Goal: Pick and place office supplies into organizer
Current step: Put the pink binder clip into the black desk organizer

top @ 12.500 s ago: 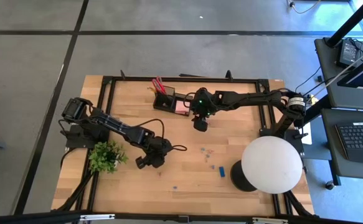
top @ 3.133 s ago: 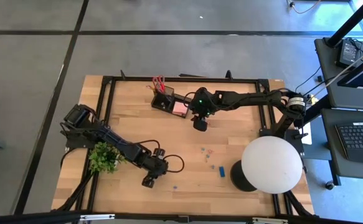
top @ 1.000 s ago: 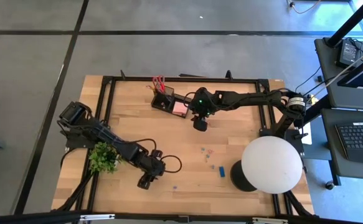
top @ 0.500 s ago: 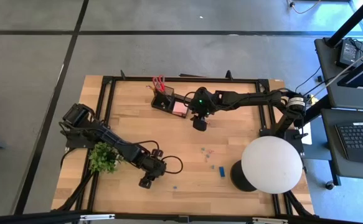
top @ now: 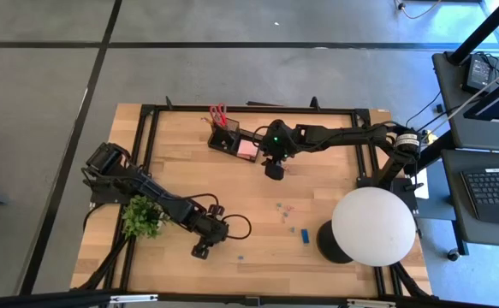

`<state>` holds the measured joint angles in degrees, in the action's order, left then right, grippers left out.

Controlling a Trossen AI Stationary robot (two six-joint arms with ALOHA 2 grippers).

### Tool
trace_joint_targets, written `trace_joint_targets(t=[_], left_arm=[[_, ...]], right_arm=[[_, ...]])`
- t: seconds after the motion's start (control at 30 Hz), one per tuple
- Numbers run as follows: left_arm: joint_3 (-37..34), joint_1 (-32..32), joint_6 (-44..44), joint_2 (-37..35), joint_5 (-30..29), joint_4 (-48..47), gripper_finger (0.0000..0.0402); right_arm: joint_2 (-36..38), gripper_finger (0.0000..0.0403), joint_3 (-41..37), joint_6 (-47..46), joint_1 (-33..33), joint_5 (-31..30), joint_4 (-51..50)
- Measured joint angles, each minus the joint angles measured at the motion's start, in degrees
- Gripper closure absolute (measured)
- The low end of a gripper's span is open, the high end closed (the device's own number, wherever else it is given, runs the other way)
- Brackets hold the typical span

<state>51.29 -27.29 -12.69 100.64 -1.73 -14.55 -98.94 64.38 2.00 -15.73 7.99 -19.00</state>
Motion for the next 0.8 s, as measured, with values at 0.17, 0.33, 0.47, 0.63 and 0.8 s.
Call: trace_joint_targets(t=[0.17,0.33,0.47,0.63,0.8], left_arm=[[-0.09,0.0,2.81,0.02,-0.23,0.34,0.0315],[-0.11,0.0,4.32,0.08,-0.24,1.05,0.0334],[-0.13,0.0,4.33,0.13,-0.1,1.66,0.0343],[-0.32,0.31,4.35,-1.28,0.45,0.58,0.0344],[-0.26,2.55,3.95,-5.74,-1.31,-3.3,0.0346]], right_arm=[[0.0,0.0221,0.0,0.0,-0.02,0.0,-0.02],[0.0,0.0221,0.0,0.0,0.0,0.0,-0.04],[0.0,0.0221,0.0,0.02,-0.02,0.0,-0.07],[0.0,0.0221,0.0,0.02,-0.02,-0.02,-0.08],[0.0,0.0221,0.0,0.04,-0.02,-0.02,-0.09]])
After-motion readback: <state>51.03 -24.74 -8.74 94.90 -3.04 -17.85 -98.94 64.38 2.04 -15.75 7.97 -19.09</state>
